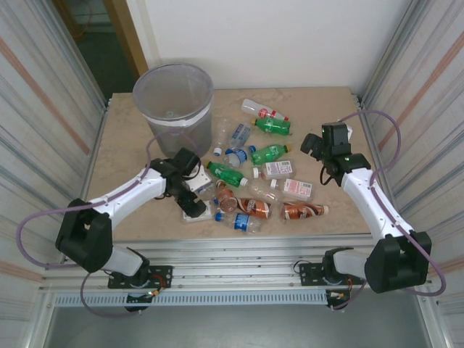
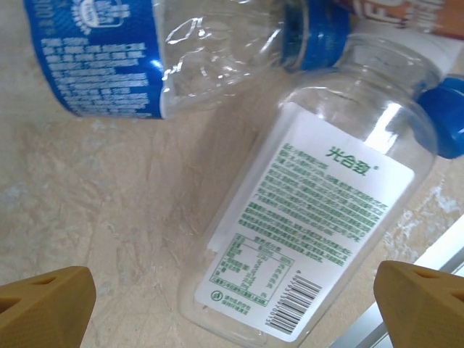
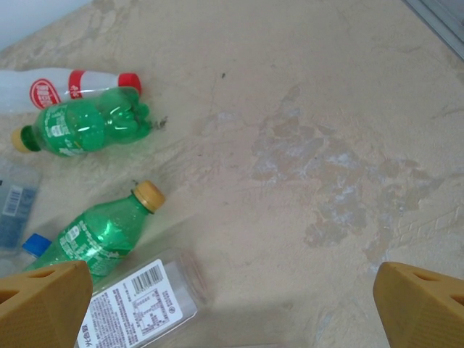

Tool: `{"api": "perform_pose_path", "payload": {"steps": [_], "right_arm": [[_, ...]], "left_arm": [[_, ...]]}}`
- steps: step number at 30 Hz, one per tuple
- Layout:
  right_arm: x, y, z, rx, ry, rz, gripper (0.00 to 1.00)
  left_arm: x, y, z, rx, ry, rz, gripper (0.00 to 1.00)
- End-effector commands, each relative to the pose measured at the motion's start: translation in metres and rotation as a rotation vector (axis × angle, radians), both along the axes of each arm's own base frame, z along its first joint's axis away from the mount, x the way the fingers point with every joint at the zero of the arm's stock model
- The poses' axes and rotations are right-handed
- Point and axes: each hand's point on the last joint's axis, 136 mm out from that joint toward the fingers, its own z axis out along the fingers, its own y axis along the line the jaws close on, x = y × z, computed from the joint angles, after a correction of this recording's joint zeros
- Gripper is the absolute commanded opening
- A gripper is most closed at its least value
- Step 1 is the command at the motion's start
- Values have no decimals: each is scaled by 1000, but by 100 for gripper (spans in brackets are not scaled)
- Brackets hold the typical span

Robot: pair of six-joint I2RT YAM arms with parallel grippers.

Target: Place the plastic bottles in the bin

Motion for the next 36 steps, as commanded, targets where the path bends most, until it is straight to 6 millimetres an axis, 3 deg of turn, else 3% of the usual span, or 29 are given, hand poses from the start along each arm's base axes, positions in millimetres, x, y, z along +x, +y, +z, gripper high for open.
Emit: {"api": "perform_pose_path", "payload": {"steps": [1, 6, 15, 23, 26, 32, 36], "right_arm": [[1, -5, 5, 1, -3, -16, 98], [1, -7, 1, 19, 4, -21, 98], [-2, -9, 2, 13, 8, -21, 98], [-3, -12, 4, 9, 5, -33, 98], [-2, -12, 3, 12, 10, -34, 98], [0, -12, 4, 15, 10, -36, 98], [1, -11, 5, 19, 6, -37, 98]], "left_arm": [[-14, -5, -3, -27, 44, -91, 99], [-22, -9, -20, -11, 105, -128, 99], [-18, -13, -48, 18, 129, -148, 99], [-20, -4, -69, 87, 180, -144, 98], [-20, -1, -72, 111, 187, -142, 92], [-22, 4, -73, 143, 197, -131, 68], [-26, 4, -66, 166, 207, -143, 66]]}}
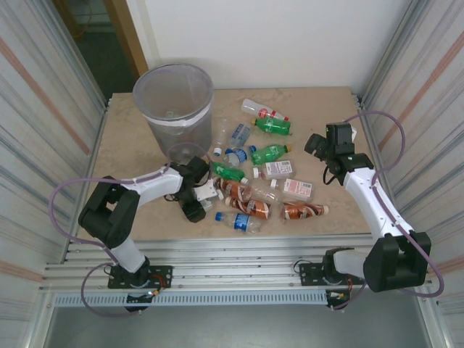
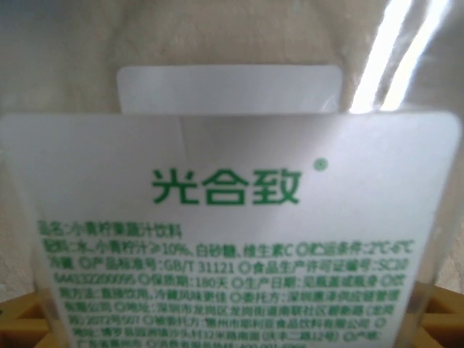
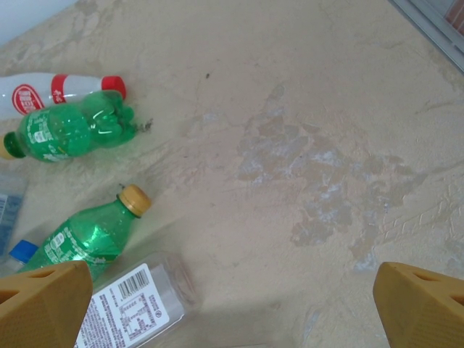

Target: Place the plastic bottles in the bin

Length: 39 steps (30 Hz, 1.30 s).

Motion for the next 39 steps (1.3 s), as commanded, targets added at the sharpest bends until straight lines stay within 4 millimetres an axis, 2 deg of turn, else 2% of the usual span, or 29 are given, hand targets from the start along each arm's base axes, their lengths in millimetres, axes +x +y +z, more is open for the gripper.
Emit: {"api": "perform_pose_path", "payload": {"steps": [1, 9, 12, 14, 18, 25, 29, 35, 39], "right_arm": [[3, -2, 8, 13, -7, -14, 98], [4, 1, 10, 23, -14, -9, 98], [4, 1, 10, 24, -16, -8, 98], [4, 1, 11, 23, -19, -7, 98], [3, 1, 11, 29, -26, -5, 98], [2, 7, 13, 40, -44, 23, 98], [0, 18, 18, 31, -53, 95, 98], [-14, 40, 26, -20, -34, 206, 98], [-29, 62, 35, -54, -29, 293, 98]], "left_arm": [[-19, 5, 2, 53, 74, -21, 63], [-17, -5, 41, 0, -25, -54, 60], [-12, -8, 64, -34, -101, -59, 59], [-8, -11, 82, -66, -162, -61, 54], [1, -15, 116, -131, -282, -43, 51], [38, -21, 195, -276, -597, 73, 50], [48, -24, 242, -383, -724, 140, 50], [73, -12, 307, -440, -901, 309, 50], [103, 5, 341, -470, -959, 445, 49]]}}
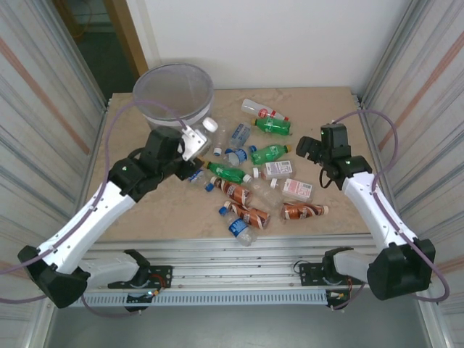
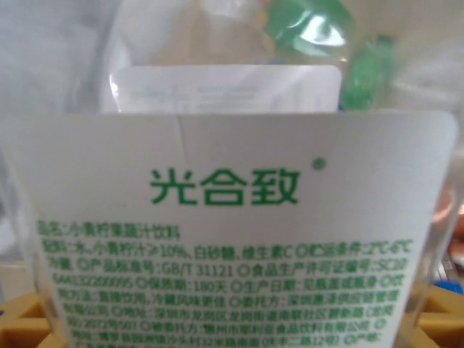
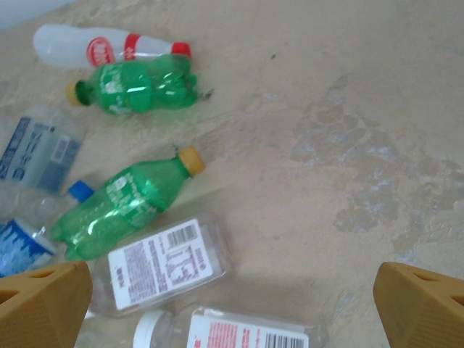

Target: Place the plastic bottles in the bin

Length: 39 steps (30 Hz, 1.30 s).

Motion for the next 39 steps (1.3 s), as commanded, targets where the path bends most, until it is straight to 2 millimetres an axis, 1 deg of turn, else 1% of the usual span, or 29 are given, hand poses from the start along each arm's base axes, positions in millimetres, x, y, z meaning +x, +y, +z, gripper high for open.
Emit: {"api": "perform_pose_path", "payload": {"steps": [1, 4, 6, 8, 10, 12, 15, 21, 24, 30, 33, 39], "right_arm": [[-16, 17, 24, -36, -24, 91, 98], [-28, 34, 29, -38, -28, 146, 98], [-36, 47, 32, -26, -30, 186, 98], [-45, 60, 32, -19, -24, 227, 98], [-53, 74, 32, -19, -14, 266, 98], [-60, 85, 30, -29, 3, 297, 98], [-71, 103, 25, -42, 29, 348, 98], [-93, 139, 11, -91, 91, 463, 99], [-104, 151, 4, -133, 120, 505, 99], [-118, 171, -7, -154, 161, 571, 99], [-123, 180, -15, -157, 189, 604, 99], [-133, 190, -24, -209, 220, 648, 99]], "left_arm": [[34, 22, 42, -112, -81, 172, 49], [62, 39, 64, -188, -100, 254, 48], [81, 49, 75, -231, -107, 300, 47], [100, 58, 82, -254, -111, 340, 47], [118, 68, 83, -271, -98, 388, 47], [133, 76, 80, -285, -71, 429, 47], [150, 81, 72, -302, -28, 467, 47], [170, 80, 50, -318, 27, 488, 47], [177, 80, 41, -330, 52, 490, 47], [192, 83, 21, -341, 97, 520, 47], [201, 87, 16, -339, 100, 556, 47], [216, 87, 9, -341, 110, 582, 47]]}}
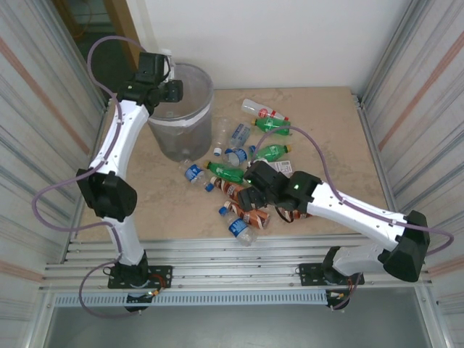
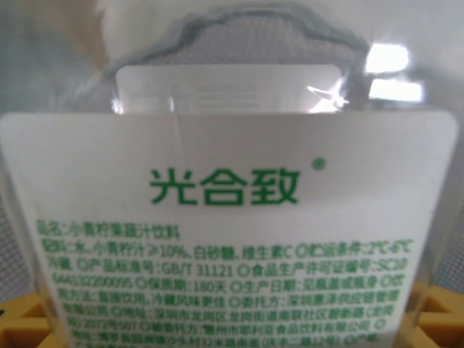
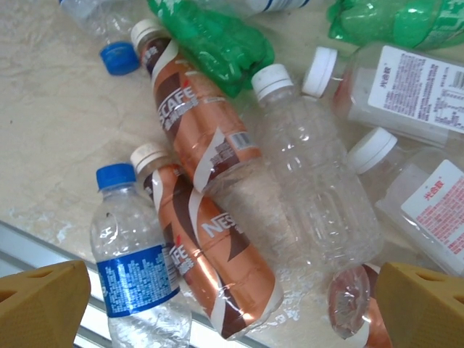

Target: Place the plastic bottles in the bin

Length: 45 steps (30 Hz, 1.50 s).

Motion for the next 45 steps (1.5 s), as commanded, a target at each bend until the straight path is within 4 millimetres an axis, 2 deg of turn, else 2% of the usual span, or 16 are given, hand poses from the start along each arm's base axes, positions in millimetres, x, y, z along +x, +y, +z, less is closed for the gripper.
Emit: {"api": "perform_pose_path", "payload": {"steps": [1, 4, 16, 22, 27, 34, 40, 45], "right_arm": [[-4, 5, 4, -10, 8, 5, 99], [-9, 11, -1, -10, 25, 27, 100], [-33, 41, -31, -68, 113, 129, 89], [-47, 51, -50, -81, 169, 147, 84], [-52, 51, -65, -107, 201, 144, 80], [-55, 50, -77, -128, 224, 138, 77], [-57, 52, -81, -137, 233, 147, 74], [-61, 54, -85, -145, 244, 161, 69]], "left_arm": [[6, 5, 9, -23, -18, 38, 47], [12, 4, 3, -25, -9, 40, 47], [26, 2, -22, -24, 33, 44, 48], [33, 3, -39, -32, 67, 49, 62], [34, 4, -45, -45, 82, 53, 71], [32, 9, -36, -42, 60, 81, 97], [25, 9, -29, -54, 52, 75, 99], [7, 6, -22, -92, 30, 56, 99]]}}
